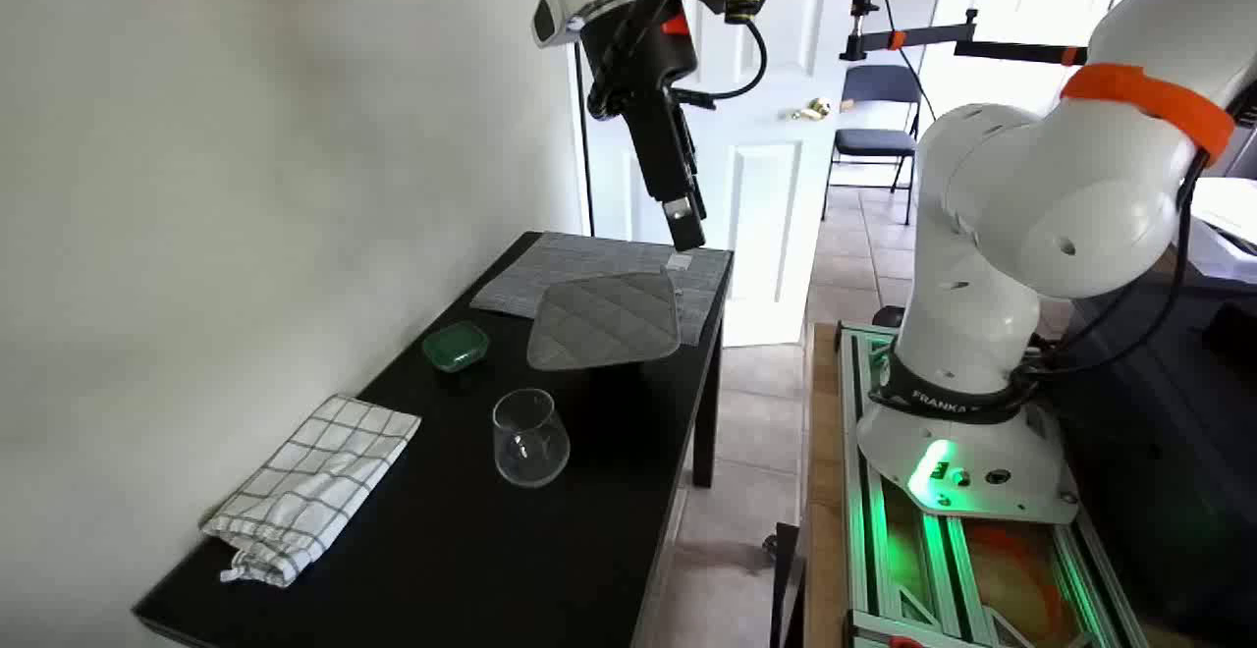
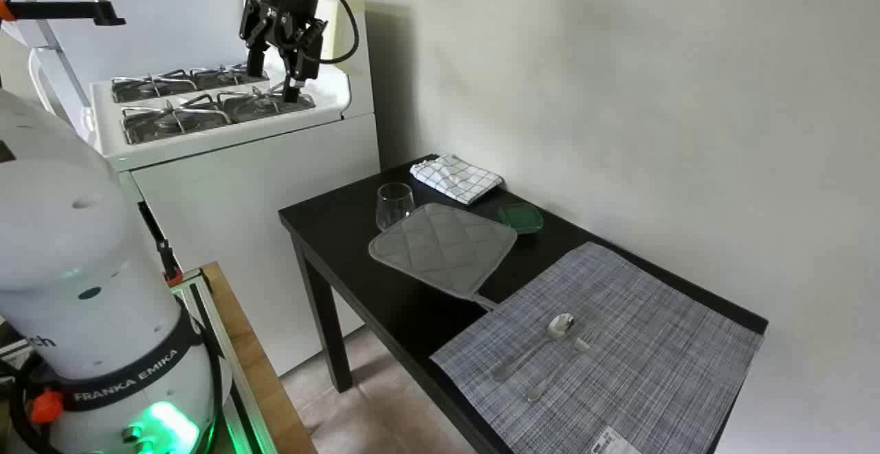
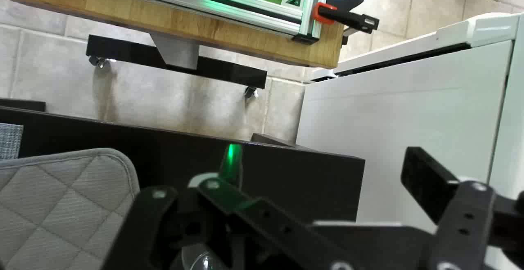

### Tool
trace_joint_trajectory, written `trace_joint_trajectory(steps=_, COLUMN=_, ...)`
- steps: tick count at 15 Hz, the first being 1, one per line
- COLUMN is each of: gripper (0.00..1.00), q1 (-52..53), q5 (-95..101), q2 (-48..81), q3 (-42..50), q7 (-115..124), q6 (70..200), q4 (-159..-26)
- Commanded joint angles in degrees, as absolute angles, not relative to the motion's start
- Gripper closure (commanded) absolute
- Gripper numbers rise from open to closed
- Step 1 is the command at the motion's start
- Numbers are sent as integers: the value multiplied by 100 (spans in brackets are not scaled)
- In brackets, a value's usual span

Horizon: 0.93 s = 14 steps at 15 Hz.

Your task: Place the silver spoon and fork on top of the pot holder.

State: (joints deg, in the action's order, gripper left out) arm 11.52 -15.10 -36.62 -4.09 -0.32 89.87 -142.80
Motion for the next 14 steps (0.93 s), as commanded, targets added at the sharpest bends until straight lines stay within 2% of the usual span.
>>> trace_joint_trajectory(steps=1, gripper=0, q1=1024, q5=-1553, q2=-3663, q3=-510, q7=-88, q6=8951, q4=-14261)
trace_joint_trajectory(steps=9, gripper=0, q1=1023, q5=-1553, q2=-3663, q3=-510, q7=-88, q6=8951, q4=-14259)
trace_joint_trajectory(steps=14, gripper=0, q1=192, q5=-448, q2=-3667, q3=-231, q7=151, q6=9182, q4=-14640)
